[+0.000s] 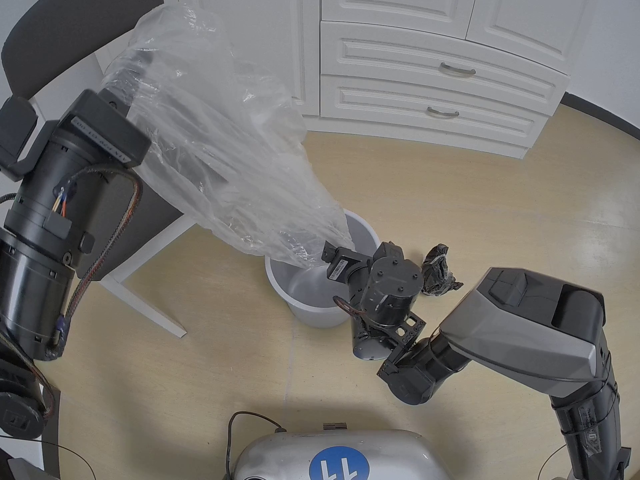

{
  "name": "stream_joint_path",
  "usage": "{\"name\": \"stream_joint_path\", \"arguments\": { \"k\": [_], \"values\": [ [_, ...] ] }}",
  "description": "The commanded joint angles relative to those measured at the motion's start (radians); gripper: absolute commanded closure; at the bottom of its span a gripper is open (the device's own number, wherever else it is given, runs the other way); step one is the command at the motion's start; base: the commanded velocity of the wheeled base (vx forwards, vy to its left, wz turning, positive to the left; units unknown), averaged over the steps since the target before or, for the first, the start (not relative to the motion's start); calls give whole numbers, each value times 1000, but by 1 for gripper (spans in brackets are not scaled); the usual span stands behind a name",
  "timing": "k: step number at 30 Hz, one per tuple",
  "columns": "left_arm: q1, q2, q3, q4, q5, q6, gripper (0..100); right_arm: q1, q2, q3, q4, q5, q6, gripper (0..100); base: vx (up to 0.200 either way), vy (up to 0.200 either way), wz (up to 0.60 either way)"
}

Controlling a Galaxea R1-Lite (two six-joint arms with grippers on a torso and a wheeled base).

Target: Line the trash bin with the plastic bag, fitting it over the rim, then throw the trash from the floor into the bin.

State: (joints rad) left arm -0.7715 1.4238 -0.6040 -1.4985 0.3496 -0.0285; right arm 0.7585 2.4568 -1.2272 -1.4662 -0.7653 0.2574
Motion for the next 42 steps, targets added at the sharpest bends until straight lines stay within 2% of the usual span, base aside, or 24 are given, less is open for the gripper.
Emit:
{"name": "stream_joint_path", "arguments": {
  "k": [1,12,13,21,27,37,42],
  "values": [
    [0,0,0,0,0,-1,100,-10,-18,8,0,0,0,0,0,0,0],
    [0,1,0,0,0,-1,100,-15,-52,38,3,12,8,0,0,0,0],
    [0,1,0,1,0,-1,100,-15,-52,38,3,12,8,100,0,0,0],
    [0,0,1,0,0,-1,100,-11,-53,60,3,34,22,100,0,0,0],
    [0,0,4,6,0,-1,100,-7,-102,141,1,118,62,100,0,0,0],
    [21,10,55,92,-11,-4,100,-33,-246,262,4,204,51,100,0,0,0],
    [55,14,79,162,-14,-4,100,-57,-381,333,125,216,29,100,0,0,0]
  ]
}}
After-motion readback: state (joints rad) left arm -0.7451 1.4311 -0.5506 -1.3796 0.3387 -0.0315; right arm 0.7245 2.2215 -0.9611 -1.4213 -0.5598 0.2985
